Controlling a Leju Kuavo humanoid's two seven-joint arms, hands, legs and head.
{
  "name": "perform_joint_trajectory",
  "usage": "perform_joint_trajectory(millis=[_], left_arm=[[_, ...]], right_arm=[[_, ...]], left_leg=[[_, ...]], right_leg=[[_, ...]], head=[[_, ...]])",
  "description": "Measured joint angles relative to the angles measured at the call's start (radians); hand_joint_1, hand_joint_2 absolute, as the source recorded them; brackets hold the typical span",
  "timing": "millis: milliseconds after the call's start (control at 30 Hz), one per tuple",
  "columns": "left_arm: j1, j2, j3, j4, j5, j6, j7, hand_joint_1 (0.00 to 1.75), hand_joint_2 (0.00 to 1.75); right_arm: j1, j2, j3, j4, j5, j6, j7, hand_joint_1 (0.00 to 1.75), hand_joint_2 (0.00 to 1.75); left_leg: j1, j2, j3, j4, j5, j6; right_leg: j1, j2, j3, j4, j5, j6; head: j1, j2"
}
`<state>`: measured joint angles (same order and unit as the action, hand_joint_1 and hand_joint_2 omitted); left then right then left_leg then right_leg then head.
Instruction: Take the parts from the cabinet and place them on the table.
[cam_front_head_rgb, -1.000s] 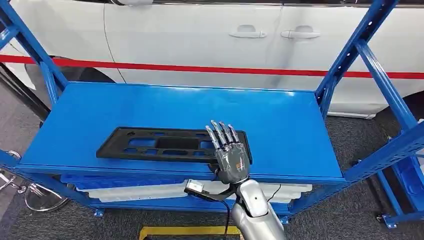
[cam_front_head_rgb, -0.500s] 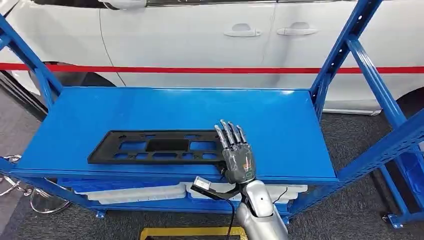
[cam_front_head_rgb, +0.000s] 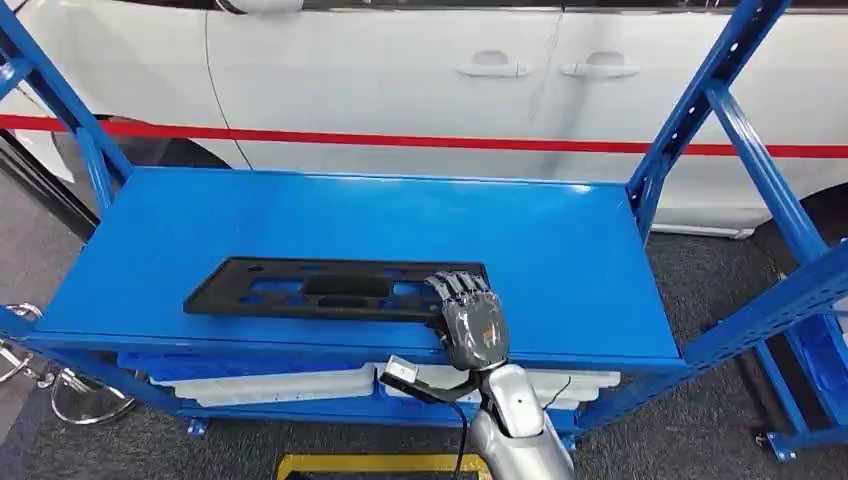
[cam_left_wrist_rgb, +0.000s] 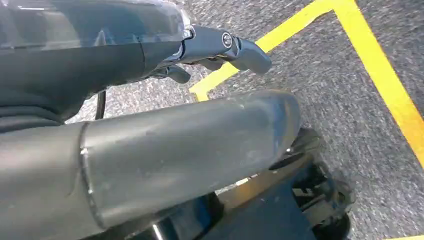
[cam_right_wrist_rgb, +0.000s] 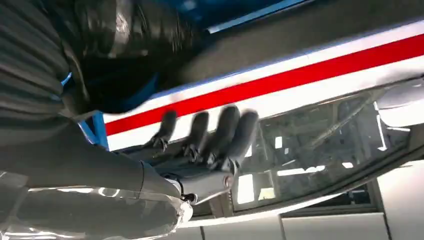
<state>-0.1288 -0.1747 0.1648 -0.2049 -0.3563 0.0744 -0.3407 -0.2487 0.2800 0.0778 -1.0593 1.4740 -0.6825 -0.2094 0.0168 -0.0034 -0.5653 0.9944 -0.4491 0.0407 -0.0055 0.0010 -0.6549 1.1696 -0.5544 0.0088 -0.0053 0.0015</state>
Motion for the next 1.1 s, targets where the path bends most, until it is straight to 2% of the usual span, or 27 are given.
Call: perform_joint_trajectory(millis=[33, 67, 100, 133, 167, 200, 233, 267, 367, 433, 467, 533, 567, 600, 633, 667, 733, 767, 800, 867, 900, 933, 967, 1000, 1033, 1067, 1100], left_arm=[[0.001, 0.0, 0.0, 0.0, 0.0, 0.0, 0.0, 0.0, 0.0], [0.002, 0.0, 0.0, 0.0, -0.001, 0.0, 0.0, 0.0, 0.0], [0.002, 0.0, 0.001, 0.0, -0.001, 0.001, 0.0, 0.0, 0.0], [0.002, 0.0, 0.001, 0.0, -0.002, 0.001, 0.0, 0.0, 0.0], [0.002, 0.0, 0.001, 0.0, -0.004, 0.001, 0.0, 0.0, 0.0], [0.001, 0.0, 0.001, 0.0, -0.007, 0.001, 0.0, 0.0, 0.0], [0.001, 0.0, 0.002, 0.0, -0.008, 0.001, 0.0, 0.0, 0.0], [0.001, 0.0, 0.002, 0.0, -0.008, 0.001, 0.0, 0.0, 0.0], [0.0, -0.001, 0.008, 0.0, -0.011, 0.001, 0.0, 0.0, 0.0], [-0.002, -0.001, 0.01, 0.0, -0.012, 0.001, 0.0, 0.0, 0.0], [-0.003, -0.001, 0.012, 0.0, -0.012, 0.001, 0.0, 0.0, 0.0], [-0.003, -0.001, 0.016, 0.0, -0.013, 0.001, 0.0, 0.0, 0.0], [-0.001, -0.001, 0.017, 0.0, -0.016, 0.001, 0.0, 0.0, 0.0], [0.001, -0.001, 0.017, 0.0, -0.018, 0.001, 0.0, 0.0, 0.0], [0.002, -0.001, 0.017, 0.0, -0.018, 0.001, 0.0, 0.0, 0.0], [0.001, -0.001, 0.017, 0.0, -0.018, 0.001, 0.0, 0.0, 0.0], [-0.001, -0.001, 0.018, 0.0, -0.019, 0.001, 0.0, 0.0, 0.0], [-0.002, -0.001, 0.018, 0.0, -0.019, 0.001, 0.0, 0.0, 0.0], [-0.003, -0.001, 0.018, 0.0, -0.019, 0.001, -0.001, 0.0, 0.0], [0.0, 0.0, 0.018, 0.0, -0.02, 0.001, -0.001, 0.0, 0.0], [-0.001, 0.0, 0.019, 0.0, -0.021, 0.001, -0.001, 0.0, 0.0], [-0.002, 0.0, 0.018, 0.0, -0.021, 0.001, -0.001, 0.0, 0.0], [-0.004, -0.001, 0.018, 0.0, -0.021, 0.001, -0.002, 0.0, 0.0], [-0.005, -0.001, 0.019, 0.0, -0.022, 0.001, -0.003, 0.0, 0.0], [-0.004, -0.001, 0.02, 0.0, -0.023, 0.001, -0.003, 0.0, 0.0], [-0.003, -0.001, 0.022, 0.0, -0.024, 0.001, -0.003, 0.0, 0.0], [-0.001, -0.001, 0.024, 0.0, -0.026, 0.002, -0.003, 0.0, 0.0]], right_arm=[[0.001, -0.001, 0.0, 0.003, -0.001, 0.0, 0.0, 1.75, 1.75], [0.003, -0.001, 0.0, 0.006, -0.003, 0.0, 0.0, 1.75, 1.75], [0.004, -0.002, 0.0, 0.008, -0.008, 0.0, 0.0, 1.75, 1.75], [0.004, -0.002, 0.0, 0.008, -0.011, 0.0, -0.001, 1.75, 1.75], [0.003, -0.002, 0.0, 0.008, -0.012, 0.0, -0.003, 1.75, 1.75], [0.002, -0.002, 0.001, 0.008, -0.015, 0.0, -0.004, 1.75, 1.75], [0.0, -0.002, 0.002, 0.007, -0.016, 0.0, -0.007, 1.75, 1.75], [-0.005, -0.002, 0.002, 0.007, -0.016, 0.0, -0.01, 1.75, 1.75], [-0.007, 0.0, 0.011, 0.004, -0.017, 0.0, -0.021, 1.75, 1.75], [-0.009, 0.002, 0.015, 0.0, -0.016, 0.0, -0.024, 1.75, 1.75], [-0.011, 0.003, 0.015, -0.002, -0.016, 0.0, -0.024, 1.75, 1.75], [-0.01, 0.003, 0.015, -0.002, -0.017, 0.0, -0.027, 1.75, 1.75], [-0.009, 0.002, 0.015, -0.002, -0.017, 0.0, -0.028, 1.75, 1.75], [-0.009, 0.002, 0.015, -0.002, -0.017, 0.0, -0.029, 1.75, 1.75], [-0.009, 0.002, 0.014, -0.002, -0.017, 0.0, -0.03, 1.75, 1.75], [-0.009, 0.002, 0.014, -0.002, -0.017, 0.0, -0.03, 1.75, 1.75], [-0.009, 0.002, 0.014, -0.003, -0.018, 0.0, -0.03, 1.75, 1.75], [-0.009, 0.002, 0.014, -0.003, -0.019, 0.0, -0.03, 1.75, 1.75], [-0.009, 0.002, 0.013, -0.004, -0.022, 0.0, -0.031, 1.75, 1.75], [-0.008, 0.002, 0.011, -0.004, -0.031, 0.0, -0.037, 1.75, 1.75], [-0.008, 0.002, 0.01, -0.005, -0.035, 0.0, -0.04, 1.75, 1.75], [-0.007, 0.001, 0.009, -0.006, -0.039, 0.0, -0.045, 1.75, 1.75], [-0.006, 0.0, 0.009, -0.007, -0.048, 0.0, -0.054, 1.75, 1.75], [-0.005, 0.0, 0.008, -0.006, -0.06, 0.0, -0.069, 1.75, 1.75], [-0.001, 0.0, 0.005, -0.006, -0.073, 0.0, -0.088, 1.75, 1.75], [0.003, 0.0, -0.001, -0.006, -0.087, 0.0, -0.108, 1.75, 1.75], [0.006, 0.0, -0.009, -0.006, -0.098, 0.0, -0.127, 1.75, 1.75]], left_leg=[[0.0, 0.001, -0.001, 0.0, 0.0, 0.001], [0.0, 0.001, -0.002, 0.001, 0.0, 0.001], [0.0, 0.0, -0.002, 0.001, -0.001, 0.0], [0.001, -0.001, 0.0, 0.001, -0.002, -0.001], [0.001, -0.002, 0.002, 0.003, -0.003, -0.004], [0.002, -0.004, 0.004, 0.005, -0.006, -0.007], [0.002, -0.004, 0.006, 0.008, -0.009, -0.012], [-0.006, -0.004, 0.003, 0.013, -0.014, -0.021], [-0.001, -0.003, 0.007, 0.007, -0.012, -0.039], [0.004, -0.002, 0.003, 0.022, -0.027, -0.049], [0.004, -0.002, -0.014, 0.063, -0.057, -0.052], [0.005, -0.002, -0.087, 0.219, -0.135, -0.057], [0.005, -0.002, -0.122, 0.292, -0.16, -0.06], [0.005, -0.002, -0.138, 0.323, -0.16, -0.061], [0.005, -0.002, -0.13, 0.304, -0.136, -0.061], [0.006, -0.002, -0.1, 0.24, -0.093, -0.06], [0.007, -0.001, -0.014, 0.062, -0.008, -0.055], [0.004, -0.002, 0.001, 0.03, -0.027, -0.052], [0.002, -0.003, 0.0, 0.026, -0.022, -0.043], [-0.002, -0.003, -0.002, 0.026, -0.021, -0.034], [0.001, -0.002, 0.0, 0.019, -0.016, -0.025], [0.007, 0.001, 0.005, 0.01, -0.009, -0.015], [0.006, 0.001, 0.005, 0.008, -0.007, -0.012], [0.006, 0.002, 0.002, 0.009, -0.006, -0.004], [0.004, 0.003, 0.001, 0.009, -0.007, -0.003], [0.003, 0.004, -0.001, 0.009, -0.007, -0.003], [0.002, 0.004, -0.001, 0.01, -0.007, -0.002]], right_leg=[[-0.002, 0.0, -0.038, 0.078, -0.034, 0.004], [-0.005, 0.0, -0.067, 0.138, -0.052, 0.008], [-0.009, 0.0, -0.078, 0.158, -0.045, 0.011], [-0.012, -0.001, -0.063, 0.125, -0.014, 0.013], [-0.015, -0.001, -0.029, 0.057, 0.028, 0.012], [-0.017, -0.001, 0.02, -0.04, 0.075, 0.011], [-0.017, -0.001, 0.061, -0.121, 0.101, 0.007], [-0.008, -0.001, 0.07, -0.143, 0.085, 0.002], [-0.001, 0.004, 0.067, -0.141, 0.087, -0.015], [-0.011, -0.001, 0.077, -0.157, 0.095, -0.03], [-0.011, -0.002, 0.079, -0.16, 0.095, -0.038], [-0.008, -0.006, 0.078, -0.159, 0.095, -0.043], [-0.007, -0.007, 0.077, -0.158, 0.095, -0.044], [-0.006, -0.007, 0.076, -0.157, 0.095, -0.044], [-0.006, -0.006, 0.077, -0.155, 0.094, -0.044], [-0.007, -0.004, 0.077, -0.153, 0.092, -0.042], [-0.007, -0.001, 0.078, -0.145, 0.087, -0.035], [-0.001, 0.001, 0.074, -0.14, 0.084, -0.03], [0.001, 0.003, 0.07, -0.138, 0.085, -0.025], [-0.001, 0.004, 0.072, -0.147, 0.092, -0.014], [0.002, 0.005, 0.074, -0.148, 0.092, -0.008], [-0.002, 0.004, 0.073, -0.141, 0.084, -0.003], [-0.004, 0.003, 0.062, -0.113, 0.06, 0.001], [-0.004, 0.003, 0.032, -0.051, 0.02, 0.004], [-0.005, 0.003, -0.009, 0.037, -0.023, 0.008], [-0.006, 0.003, -0.046, 0.113, -0.052, 0.01], [-0.007, 0.003, -0.066, 0.155, -0.057, 0.011]], head=[[0.0, 0.0], [0.0, 0.0], [0.0, 0.0], [0.0, 0.0], [0.0, 0.0], [0.0, 0.0], [0.0, 0.0], [0.0, 0.0], [-0.001, 0.0], [-0.001, 0.0], [-0.001, 0.0], [-0.001, 0.0], [-0.001, 0.0], [-0.001, 0.0], [-0.001, 0.0], [-0.001, 0.0], [-0.001, 0.0], [-0.001, 0.0], [0.0, 0.0], [-0.001, 0.0], [-0.001, 0.0], [-0.001, 0.0], [0.0, 0.0], [0.0, 0.0], [0.0, 0.0], [0.0, 0.0], [-0.001, 0.0]])
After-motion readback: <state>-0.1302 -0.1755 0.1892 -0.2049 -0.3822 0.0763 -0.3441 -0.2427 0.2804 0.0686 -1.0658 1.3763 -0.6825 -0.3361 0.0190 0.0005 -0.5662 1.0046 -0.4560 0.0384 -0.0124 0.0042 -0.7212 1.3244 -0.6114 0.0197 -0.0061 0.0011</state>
